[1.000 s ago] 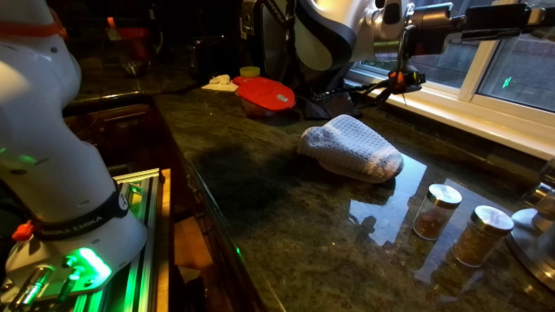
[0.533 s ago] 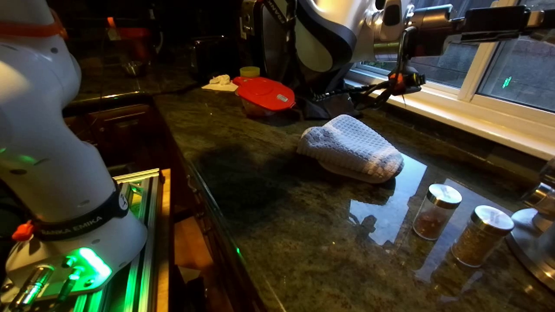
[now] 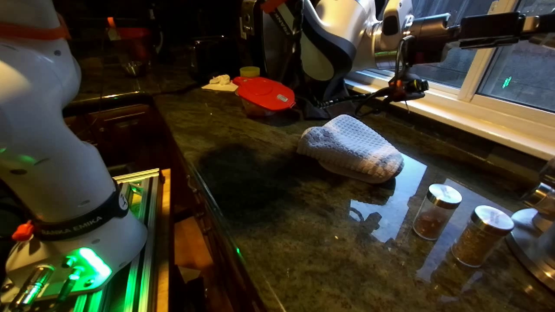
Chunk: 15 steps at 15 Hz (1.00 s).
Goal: Put one glass jar on the silver stand.
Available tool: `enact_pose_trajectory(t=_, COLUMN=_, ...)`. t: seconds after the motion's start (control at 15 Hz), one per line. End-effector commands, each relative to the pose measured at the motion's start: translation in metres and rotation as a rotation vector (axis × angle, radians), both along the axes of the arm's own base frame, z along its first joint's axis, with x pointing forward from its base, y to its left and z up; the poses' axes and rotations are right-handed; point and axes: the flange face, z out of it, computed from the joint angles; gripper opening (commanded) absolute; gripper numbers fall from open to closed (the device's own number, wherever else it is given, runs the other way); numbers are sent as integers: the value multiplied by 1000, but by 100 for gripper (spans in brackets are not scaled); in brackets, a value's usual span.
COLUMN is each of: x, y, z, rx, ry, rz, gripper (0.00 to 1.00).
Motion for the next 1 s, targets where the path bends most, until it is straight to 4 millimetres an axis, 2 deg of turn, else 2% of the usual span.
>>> enact_pose_trajectory(t=0.0, x=9, y=-1, z=-3, rx=-23, ry=-37, rz=-44, gripper=24)
enact_pose_trajectory(t=0.93, x=38, y=-14, z=-19, rx=-45, ry=-62, rz=-83, gripper=24)
